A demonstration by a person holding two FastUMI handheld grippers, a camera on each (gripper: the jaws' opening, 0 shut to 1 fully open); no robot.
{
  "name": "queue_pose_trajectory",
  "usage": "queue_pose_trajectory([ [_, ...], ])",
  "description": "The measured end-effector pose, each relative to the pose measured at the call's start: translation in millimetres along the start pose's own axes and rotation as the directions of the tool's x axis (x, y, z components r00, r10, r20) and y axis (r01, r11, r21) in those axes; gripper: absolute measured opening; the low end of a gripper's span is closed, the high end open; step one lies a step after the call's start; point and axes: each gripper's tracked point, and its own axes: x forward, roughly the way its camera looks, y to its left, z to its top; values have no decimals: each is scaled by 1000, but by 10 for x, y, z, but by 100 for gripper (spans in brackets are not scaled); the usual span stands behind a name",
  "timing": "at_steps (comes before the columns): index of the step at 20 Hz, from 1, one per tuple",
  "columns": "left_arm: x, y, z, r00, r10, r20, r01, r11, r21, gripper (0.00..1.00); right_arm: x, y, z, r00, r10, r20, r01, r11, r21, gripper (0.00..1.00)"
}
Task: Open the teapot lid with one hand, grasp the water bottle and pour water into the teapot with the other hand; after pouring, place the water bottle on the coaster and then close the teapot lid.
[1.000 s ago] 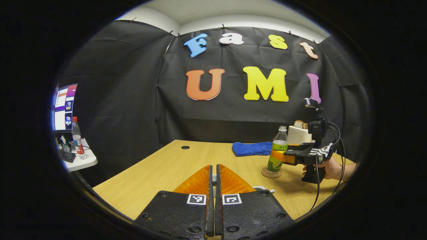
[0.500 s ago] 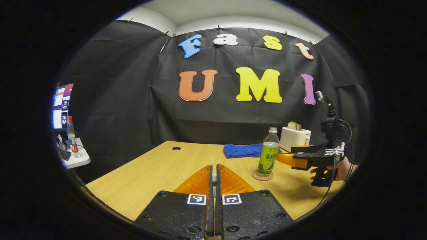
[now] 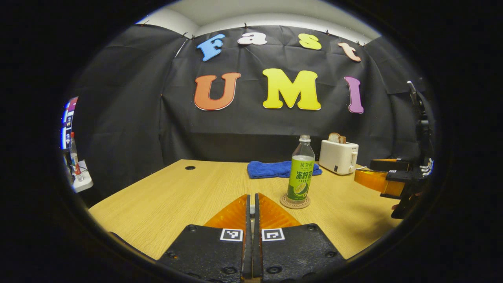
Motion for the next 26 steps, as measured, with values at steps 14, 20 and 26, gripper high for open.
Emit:
queue_pose_trajectory([
  [14, 166, -40, -307, 999, -15, -45, 12, 999, -50, 4, -63, -181, -155, 999, -52, -15, 52, 999, -5, 95],
  [20, 141, -3, -372, 998, 9, -65, -12, 999, -46, 4, -86, -132, -153, 999, -42, -6, 42, 999, -23, 95],
  [26, 171, -18, -412, 996, 45, -80, -45, 999, -6, 7, -140, -176, -128, 999, -47, 6, 47, 999, -8, 95],
])
